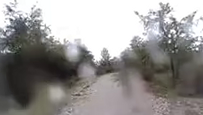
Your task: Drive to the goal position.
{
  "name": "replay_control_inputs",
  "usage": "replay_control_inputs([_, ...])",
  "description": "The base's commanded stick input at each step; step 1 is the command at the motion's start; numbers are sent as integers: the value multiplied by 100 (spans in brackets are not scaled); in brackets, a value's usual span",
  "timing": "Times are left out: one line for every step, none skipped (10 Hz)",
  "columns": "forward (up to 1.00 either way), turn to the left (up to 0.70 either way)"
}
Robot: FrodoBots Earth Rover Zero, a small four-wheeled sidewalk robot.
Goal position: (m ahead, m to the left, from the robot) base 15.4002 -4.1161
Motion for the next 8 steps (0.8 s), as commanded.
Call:
replay_control_inputs([45, 0])
replay_control_inputs([45, 0])
replay_control_inputs([45, 0])
replay_control_inputs([45, 0])
replay_control_inputs([45, 0])
replay_control_inputs([45, 0])
replay_control_inputs([45, 0])
replay_control_inputs([45, 0])
